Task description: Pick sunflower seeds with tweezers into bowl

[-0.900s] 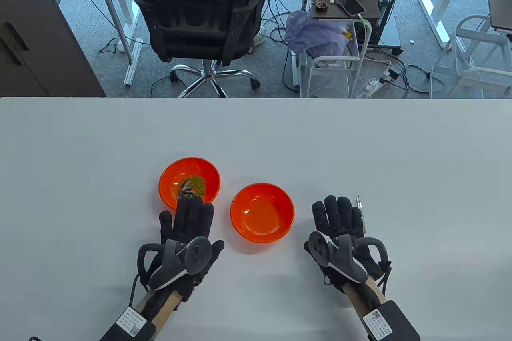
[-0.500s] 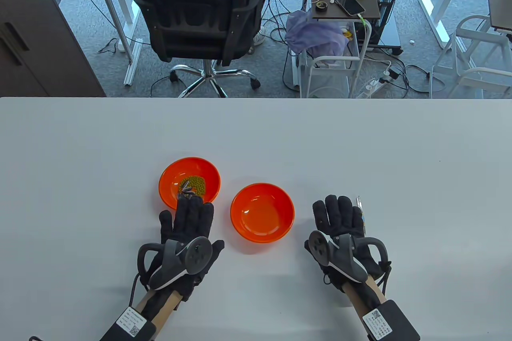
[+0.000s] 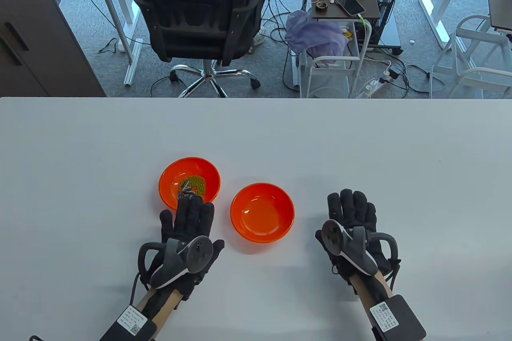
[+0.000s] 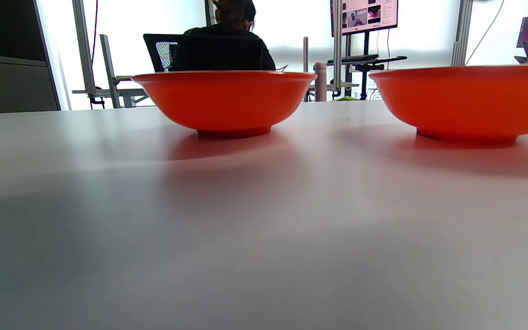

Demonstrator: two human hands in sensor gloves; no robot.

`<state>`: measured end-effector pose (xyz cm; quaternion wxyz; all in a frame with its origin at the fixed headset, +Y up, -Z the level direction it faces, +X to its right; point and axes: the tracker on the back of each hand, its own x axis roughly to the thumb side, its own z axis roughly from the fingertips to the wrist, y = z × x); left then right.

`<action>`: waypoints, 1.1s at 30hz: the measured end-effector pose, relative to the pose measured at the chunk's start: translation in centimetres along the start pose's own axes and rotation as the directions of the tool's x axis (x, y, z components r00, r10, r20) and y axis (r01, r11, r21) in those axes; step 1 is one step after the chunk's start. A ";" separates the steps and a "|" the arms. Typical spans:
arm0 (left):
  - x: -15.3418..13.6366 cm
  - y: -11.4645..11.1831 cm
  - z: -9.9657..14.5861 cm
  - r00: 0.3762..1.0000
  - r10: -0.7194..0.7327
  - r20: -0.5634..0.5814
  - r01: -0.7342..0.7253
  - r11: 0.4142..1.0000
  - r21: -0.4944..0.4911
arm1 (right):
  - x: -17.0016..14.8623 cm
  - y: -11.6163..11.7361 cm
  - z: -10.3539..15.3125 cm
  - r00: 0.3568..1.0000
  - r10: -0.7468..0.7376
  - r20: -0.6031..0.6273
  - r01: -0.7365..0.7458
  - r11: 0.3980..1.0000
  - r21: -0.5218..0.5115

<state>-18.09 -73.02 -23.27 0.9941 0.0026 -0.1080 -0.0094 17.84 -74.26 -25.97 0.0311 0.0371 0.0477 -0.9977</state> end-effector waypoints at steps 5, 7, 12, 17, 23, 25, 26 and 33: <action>-0.1 0.0 -0.2 1.000 0.001 0.000 -0.001 1.000 -0.007 | -3.0 0.2 -1.1 0.987 -0.063 -0.146 0.063 0.998 -0.004; -0.1 0.0 -0.4 1.000 0.000 -0.001 0.000 1.000 -0.011 | -4.3 0.6 -1.4 0.973 -0.097 -0.211 0.101 0.995 0.007; -0.1 0.0 -0.4 1.000 -0.001 0.004 0.001 1.000 -0.016 | -6.7 1.9 -1.9 0.939 -0.127 -0.321 0.159 0.984 0.074; -0.2 0.0 -0.4 1.000 0.002 0.002 -0.002 1.000 -0.016 | -6.9 2.8 -2.3 0.917 -0.087 -0.389 0.153 0.978 0.141; -0.4 0.0 -0.4 1.000 0.010 -0.006 -0.010 1.000 -0.015 | -5.6 2.9 -2.6 0.918 -0.014 -0.397 0.096 0.978 0.187; -0.4 0.0 -0.4 1.000 0.012 -0.008 -0.012 1.000 -0.016 | -5.2 2.8 -2.7 0.923 0.030 -0.383 0.058 0.975 0.216; -0.4 0.1 -0.4 1.000 0.013 -0.010 -0.013 1.000 -0.014 | -4.9 2.9 -2.7 0.929 0.050 -0.367 0.040 0.972 0.233; -0.7 0.2 -0.2 1.000 0.020 -0.021 -0.021 1.000 -0.010 | -3.8 2.9 -2.8 0.945 0.092 -0.313 -0.006 0.964 0.265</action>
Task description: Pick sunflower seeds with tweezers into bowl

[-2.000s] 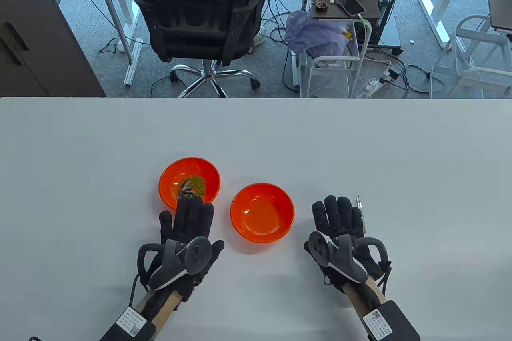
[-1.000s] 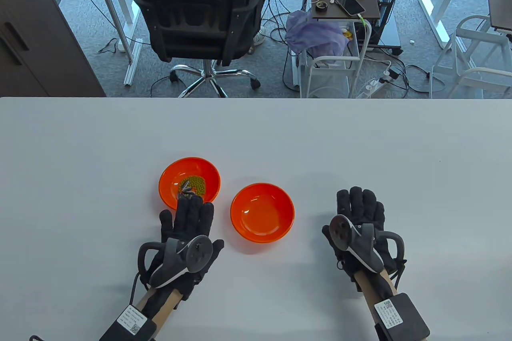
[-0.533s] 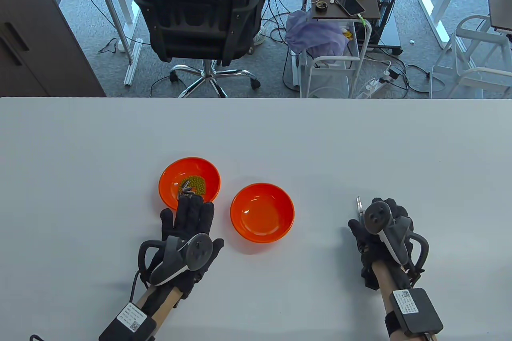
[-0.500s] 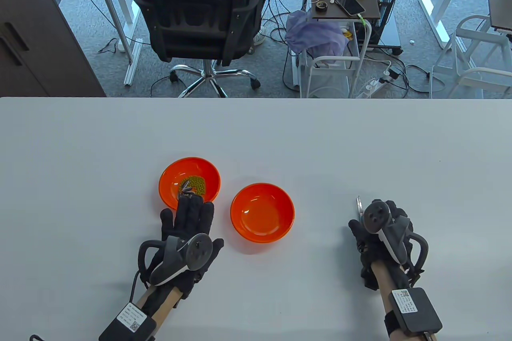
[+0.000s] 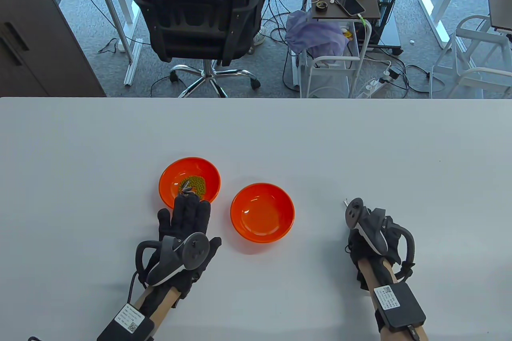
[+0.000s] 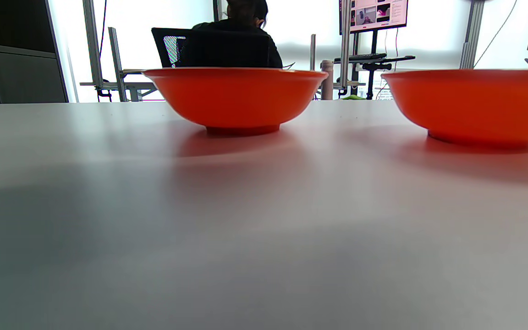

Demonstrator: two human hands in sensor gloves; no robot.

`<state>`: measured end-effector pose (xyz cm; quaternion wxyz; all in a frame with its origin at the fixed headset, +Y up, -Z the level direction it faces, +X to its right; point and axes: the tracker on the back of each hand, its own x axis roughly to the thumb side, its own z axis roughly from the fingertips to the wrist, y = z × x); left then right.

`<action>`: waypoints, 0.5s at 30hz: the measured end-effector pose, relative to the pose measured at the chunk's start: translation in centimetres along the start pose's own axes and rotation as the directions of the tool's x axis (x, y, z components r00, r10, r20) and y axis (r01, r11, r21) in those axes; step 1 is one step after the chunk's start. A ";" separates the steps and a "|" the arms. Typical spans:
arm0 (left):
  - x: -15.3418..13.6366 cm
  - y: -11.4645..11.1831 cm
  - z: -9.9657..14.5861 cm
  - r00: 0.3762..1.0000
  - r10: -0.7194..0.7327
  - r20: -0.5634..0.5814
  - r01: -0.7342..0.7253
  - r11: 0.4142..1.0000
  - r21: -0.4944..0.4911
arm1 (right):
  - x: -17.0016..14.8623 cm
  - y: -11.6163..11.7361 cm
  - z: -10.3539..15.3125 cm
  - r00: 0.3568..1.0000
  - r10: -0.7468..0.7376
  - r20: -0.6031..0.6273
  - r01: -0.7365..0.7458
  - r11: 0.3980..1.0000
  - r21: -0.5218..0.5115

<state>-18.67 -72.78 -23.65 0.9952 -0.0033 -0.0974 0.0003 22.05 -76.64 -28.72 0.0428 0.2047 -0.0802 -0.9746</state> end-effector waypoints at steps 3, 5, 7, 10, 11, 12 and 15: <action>0.0 0.1 0.0 1.000 -0.010 -0.007 0.010 1.000 0.001 | -0.2 -0.1 0.3 0.999 -0.037 0.019 0.038 0.999 -0.019; 0.0 0.1 0.1 1.000 -0.010 -0.009 0.010 1.000 0.001 | -0.4 -0.4 0.5 0.997 -0.072 0.024 0.073 0.996 -0.059; 0.0 0.0 0.1 1.000 -0.012 -0.012 0.012 1.000 -0.001 | -0.5 -0.8 0.8 0.994 -0.106 0.025 0.108 0.986 -0.124; -0.1 0.0 0.0 1.000 -0.019 -0.019 0.019 1.000 -0.008 | -0.7 -1.4 1.0 0.979 -0.201 0.032 0.203 0.961 -0.187; 0.0 0.0 0.0 1.000 -0.018 -0.021 0.018 1.000 -0.007 | -0.8 -1.6 1.1 0.967 -0.249 0.043 0.253 0.950 -0.185; -0.1 0.0 0.0 1.000 -0.018 -0.022 0.018 1.000 -0.006 | -0.8 -1.6 1.2 0.960 -0.276 0.051 0.280 0.943 -0.181; -0.1 0.1 0.0 0.999 -0.018 -0.026 0.017 1.000 -0.002 | -0.8 -2.2 1.4 0.943 -0.323 0.080 0.333 0.921 -0.204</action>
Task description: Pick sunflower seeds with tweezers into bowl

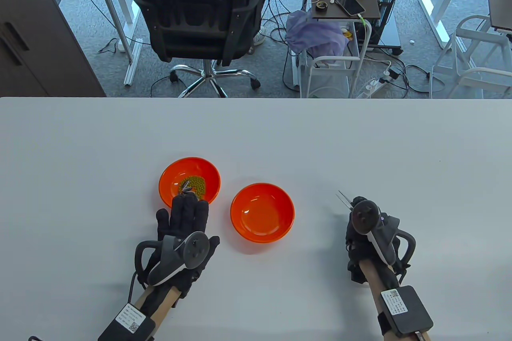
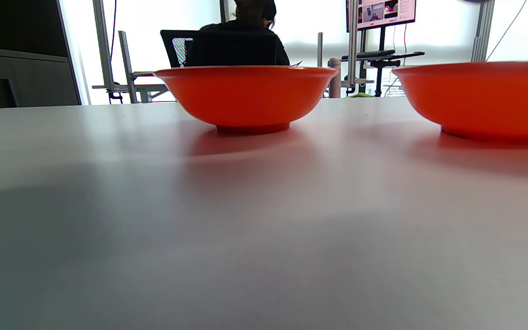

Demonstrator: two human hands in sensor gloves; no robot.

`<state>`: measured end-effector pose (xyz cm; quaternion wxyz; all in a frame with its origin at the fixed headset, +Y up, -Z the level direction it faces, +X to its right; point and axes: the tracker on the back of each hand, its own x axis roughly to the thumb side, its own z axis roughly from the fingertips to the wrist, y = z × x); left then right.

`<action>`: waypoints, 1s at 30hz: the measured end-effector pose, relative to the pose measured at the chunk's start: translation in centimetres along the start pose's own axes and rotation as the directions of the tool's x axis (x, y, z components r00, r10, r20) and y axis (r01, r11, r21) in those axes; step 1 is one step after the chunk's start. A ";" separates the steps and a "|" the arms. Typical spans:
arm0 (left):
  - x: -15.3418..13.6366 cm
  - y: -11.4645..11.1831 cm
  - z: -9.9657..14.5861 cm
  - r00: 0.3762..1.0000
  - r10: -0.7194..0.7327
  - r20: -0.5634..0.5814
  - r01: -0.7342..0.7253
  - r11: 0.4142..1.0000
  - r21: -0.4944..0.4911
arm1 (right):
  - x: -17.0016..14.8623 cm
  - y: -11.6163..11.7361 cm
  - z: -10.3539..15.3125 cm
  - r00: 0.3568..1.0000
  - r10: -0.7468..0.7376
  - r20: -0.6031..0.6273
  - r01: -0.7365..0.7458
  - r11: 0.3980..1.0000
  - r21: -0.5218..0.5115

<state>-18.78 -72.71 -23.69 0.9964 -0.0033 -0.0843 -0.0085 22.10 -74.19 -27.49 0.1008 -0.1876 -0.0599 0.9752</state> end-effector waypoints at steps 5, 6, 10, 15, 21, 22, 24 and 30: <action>-0.5 0.2 -0.4 0.999 0.021 -0.027 -0.021 1.000 0.000 | 0.1 -0.5 0.1 0.995 -0.092 0.034 0.094 0.995 -0.037; -0.8 0.2 -0.5 0.998 0.041 -0.039 -0.041 0.999 -0.002 | 0.2 -0.7 0.1 0.993 -0.111 0.036 0.112 0.993 -0.036; -2.4 0.8 -1.2 0.984 0.139 -0.107 -0.141 0.990 -0.004 | 0.2 -1.2 0.0 0.975 -0.214 0.058 0.216 0.975 -0.045; -5.1 1.6 -2.8 0.942 0.218 -0.255 -0.215 0.976 0.042 | -0.3 -1.6 -0.3 0.954 -0.299 0.032 0.300 0.954 -0.026; -9.1 1.1 -5.3 0.848 0.261 -0.461 -0.270 0.962 0.047 | -0.8 -1.6 -0.5 0.953 -0.304 0.012 0.304 0.952 -0.016; -9.6 1.0 -5.5 0.832 0.271 -0.484 -0.288 0.957 0.039 | -0.8 -1.6 -0.5 0.953 -0.303 0.012 0.303 0.953 -0.015; -10.6 0.4 -6.2 0.783 0.310 -0.538 -0.352 0.936 0.028 | -0.8 -1.6 -0.5 0.956 -0.294 0.015 0.294 0.956 -0.010; -12.6 -1.5 -7.6 0.607 0.432 -0.667 -0.530 0.846 0.066 | -0.8 -1.1 -0.5 0.966 -0.259 0.024 0.259 0.966 0.031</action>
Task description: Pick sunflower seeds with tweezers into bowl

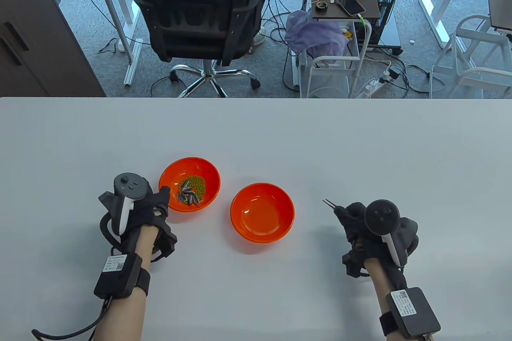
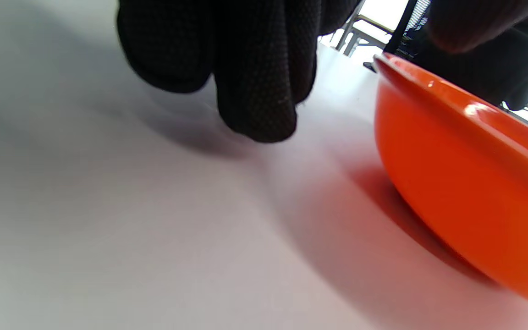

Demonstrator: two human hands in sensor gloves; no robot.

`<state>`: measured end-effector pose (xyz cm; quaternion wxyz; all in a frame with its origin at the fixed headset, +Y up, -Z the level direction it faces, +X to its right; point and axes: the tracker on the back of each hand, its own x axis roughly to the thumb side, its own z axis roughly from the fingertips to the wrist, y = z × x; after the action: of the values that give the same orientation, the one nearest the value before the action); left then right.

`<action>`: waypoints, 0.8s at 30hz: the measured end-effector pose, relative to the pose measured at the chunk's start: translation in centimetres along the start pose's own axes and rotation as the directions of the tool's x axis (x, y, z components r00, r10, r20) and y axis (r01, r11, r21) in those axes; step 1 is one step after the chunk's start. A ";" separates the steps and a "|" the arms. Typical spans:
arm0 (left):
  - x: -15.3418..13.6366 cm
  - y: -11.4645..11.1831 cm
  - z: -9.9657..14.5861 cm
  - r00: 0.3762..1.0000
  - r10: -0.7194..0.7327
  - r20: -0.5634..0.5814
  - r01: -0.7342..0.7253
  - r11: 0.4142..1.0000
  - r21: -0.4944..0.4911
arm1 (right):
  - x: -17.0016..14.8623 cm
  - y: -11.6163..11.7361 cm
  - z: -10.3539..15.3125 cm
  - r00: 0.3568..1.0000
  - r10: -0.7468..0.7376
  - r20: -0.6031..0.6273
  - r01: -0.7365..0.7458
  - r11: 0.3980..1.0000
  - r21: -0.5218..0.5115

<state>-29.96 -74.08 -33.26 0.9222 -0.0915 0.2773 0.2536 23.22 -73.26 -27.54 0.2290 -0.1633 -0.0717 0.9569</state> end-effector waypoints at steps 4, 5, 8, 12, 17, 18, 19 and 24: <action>-0.2 -1.0 -1.0 0.996 0.088 -0.027 -0.089 0.994 -0.061 | 0.0 0.2 0.0 1.000 0.014 0.007 -0.014 1.000 0.018; -0.2 -1.2 -1.1 0.994 0.104 -0.043 -0.107 0.991 -0.077 | 0.1 0.3 0.0 1.000 0.016 0.008 -0.016 1.000 0.019; -0.3 -1.9 -1.4 0.988 0.137 -0.065 -0.144 0.984 -0.107 | 0.1 0.5 0.1 0.999 0.033 0.017 -0.033 0.999 0.033; -0.4 -2.5 -1.4 0.972 0.215 -0.096 -0.224 0.970 -0.095 | 0.2 0.6 0.1 0.999 0.039 0.021 -0.040 0.999 0.033; -0.9 -2.8 -1.2 0.935 0.333 -0.121 -0.347 0.930 -0.118 | 0.1 0.6 0.1 0.999 0.038 0.024 -0.039 0.999 0.031; -1.0 -2.7 -1.1 0.933 0.342 -0.115 -0.356 0.925 -0.135 | 0.1 0.6 0.1 0.999 0.034 0.024 -0.034 0.999 0.026; -1.0 -2.5 -1.0 0.932 0.347 -0.106 -0.360 0.922 -0.142 | 0.1 0.6 0.1 0.999 0.030 0.023 -0.031 0.999 0.021; -0.4 -0.7 0.7 0.938 0.346 -0.017 -0.344 0.927 -0.149 | 0.1 0.4 0.1 1.000 0.015 0.023 -0.015 1.000 -0.002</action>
<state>-29.53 -74.64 -32.40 0.8550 -0.1091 0.2647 0.4324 22.90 -73.59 -27.55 0.2206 -0.1530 -0.0738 0.9604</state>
